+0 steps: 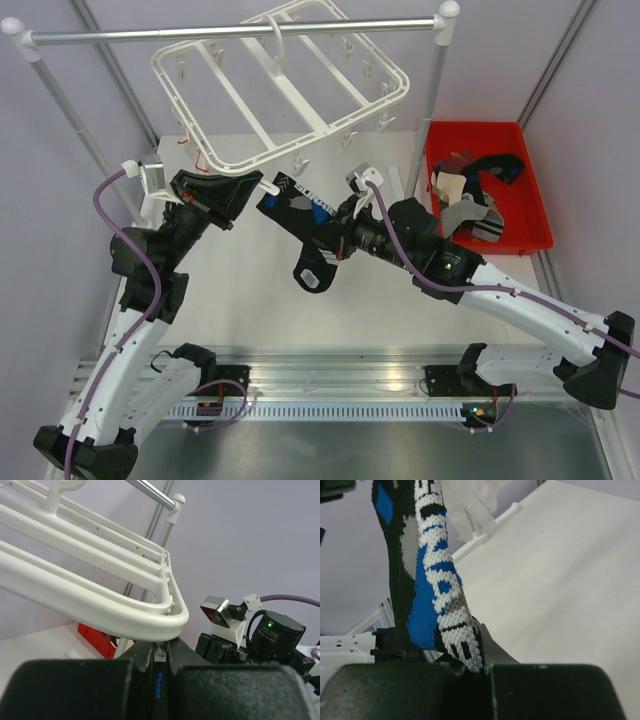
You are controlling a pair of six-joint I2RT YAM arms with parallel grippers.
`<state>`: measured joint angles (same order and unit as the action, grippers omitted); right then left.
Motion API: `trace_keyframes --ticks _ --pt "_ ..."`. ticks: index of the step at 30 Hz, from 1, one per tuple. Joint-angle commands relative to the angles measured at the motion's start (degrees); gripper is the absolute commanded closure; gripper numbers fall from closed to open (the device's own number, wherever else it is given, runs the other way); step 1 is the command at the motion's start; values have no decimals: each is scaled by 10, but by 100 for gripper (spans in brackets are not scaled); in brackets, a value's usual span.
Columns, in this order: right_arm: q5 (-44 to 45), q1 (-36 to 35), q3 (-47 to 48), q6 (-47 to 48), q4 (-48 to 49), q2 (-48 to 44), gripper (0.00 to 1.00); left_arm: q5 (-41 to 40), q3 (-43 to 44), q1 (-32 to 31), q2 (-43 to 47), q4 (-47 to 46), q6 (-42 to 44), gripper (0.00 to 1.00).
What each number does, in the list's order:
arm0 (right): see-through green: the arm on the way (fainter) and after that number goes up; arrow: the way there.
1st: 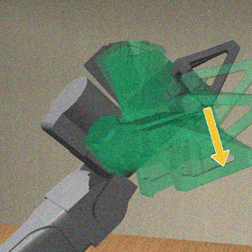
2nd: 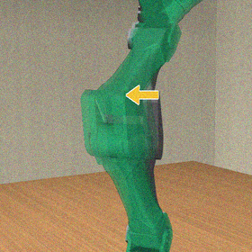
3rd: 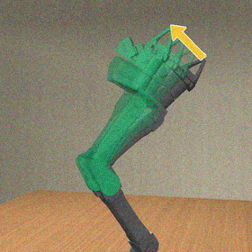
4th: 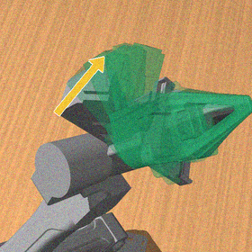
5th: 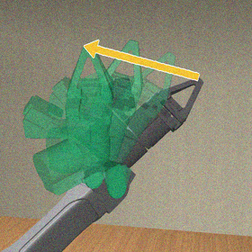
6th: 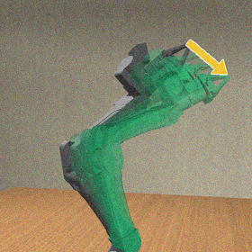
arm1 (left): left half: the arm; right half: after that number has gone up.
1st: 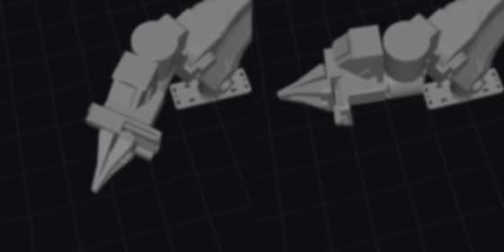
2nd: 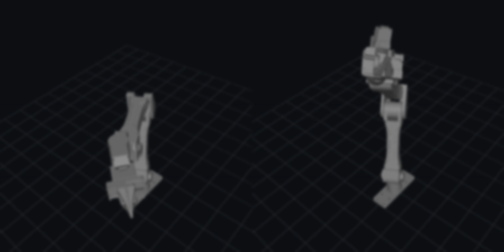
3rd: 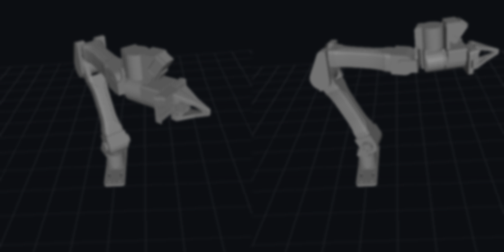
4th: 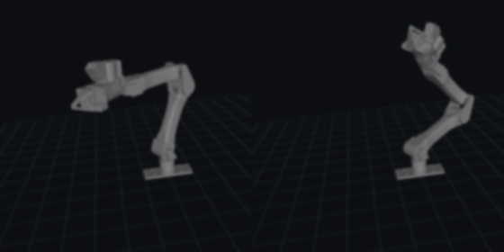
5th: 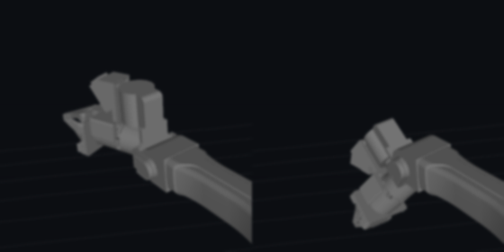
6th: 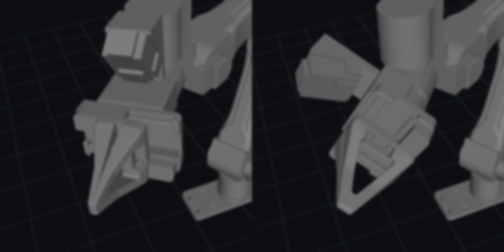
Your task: Remove the socks clipped to the hanger
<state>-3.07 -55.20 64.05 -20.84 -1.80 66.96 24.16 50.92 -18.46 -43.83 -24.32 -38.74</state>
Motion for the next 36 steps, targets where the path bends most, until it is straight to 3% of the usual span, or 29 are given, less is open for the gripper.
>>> trace_keyframes --ticks 1,6,9,17,22,25,32,36 --pt "54 4 -2 -7 -34 -5 99 4 12 1 3 -6 1 98" --pt "120 11 -4 -10 -81 -18 99 -2 21 0 4 6 8 98" --pt "142 54 6 -17 -128 -32 99 -2 24 0 4 13 11 98" --pt "32 341 50 -9 -164 -8 99 -6 27 0 21 39 28 98" --pt "-35 516 141 -15 -170 89 99 -3 25 1 22 43 24 98" --pt "-17 573 197 -21 -169 145 99 1 25 1 19 49 22 98" --pt "87 606 282 -41 -165 236 99 26 27 1 1 54 10 98" --pt "133 606 278 -52 -153 267 90 26 28 1 2 70 18 98"
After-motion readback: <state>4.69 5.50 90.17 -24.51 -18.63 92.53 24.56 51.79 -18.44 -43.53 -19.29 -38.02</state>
